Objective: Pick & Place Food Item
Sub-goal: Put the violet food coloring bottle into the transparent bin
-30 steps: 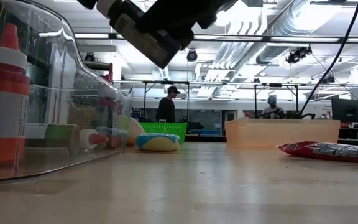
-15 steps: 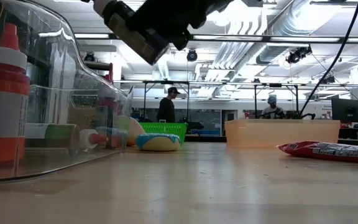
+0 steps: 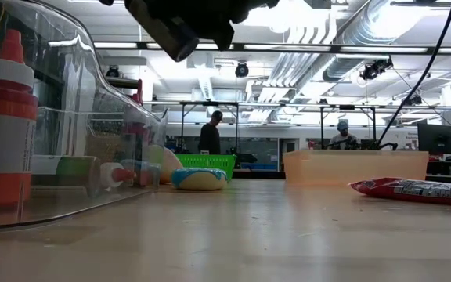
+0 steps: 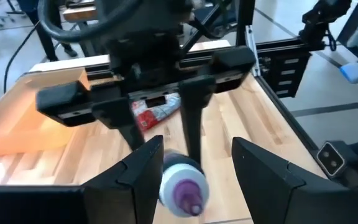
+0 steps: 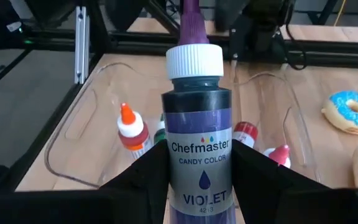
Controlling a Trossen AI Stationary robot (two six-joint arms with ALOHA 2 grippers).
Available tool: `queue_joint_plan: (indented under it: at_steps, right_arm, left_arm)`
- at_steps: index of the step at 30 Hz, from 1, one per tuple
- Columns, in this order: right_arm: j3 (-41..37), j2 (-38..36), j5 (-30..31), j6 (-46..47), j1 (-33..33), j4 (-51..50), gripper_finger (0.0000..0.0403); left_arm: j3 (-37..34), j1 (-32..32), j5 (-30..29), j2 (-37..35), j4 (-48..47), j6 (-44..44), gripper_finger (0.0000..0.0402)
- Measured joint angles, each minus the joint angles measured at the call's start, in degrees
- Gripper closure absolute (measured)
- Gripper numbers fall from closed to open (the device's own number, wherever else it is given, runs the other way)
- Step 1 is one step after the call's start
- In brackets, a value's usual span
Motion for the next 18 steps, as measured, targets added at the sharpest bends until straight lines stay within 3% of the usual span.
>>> queue_joint_plan:
  at_steps: [18]
  right_arm:
    - [-0.03,-2.71,0.45,0.46,0.57,1.35,0.026]
  left_arm:
    - [0.0,-0.01,-0.42,-0.04,-0.09,0.15,0.0216]
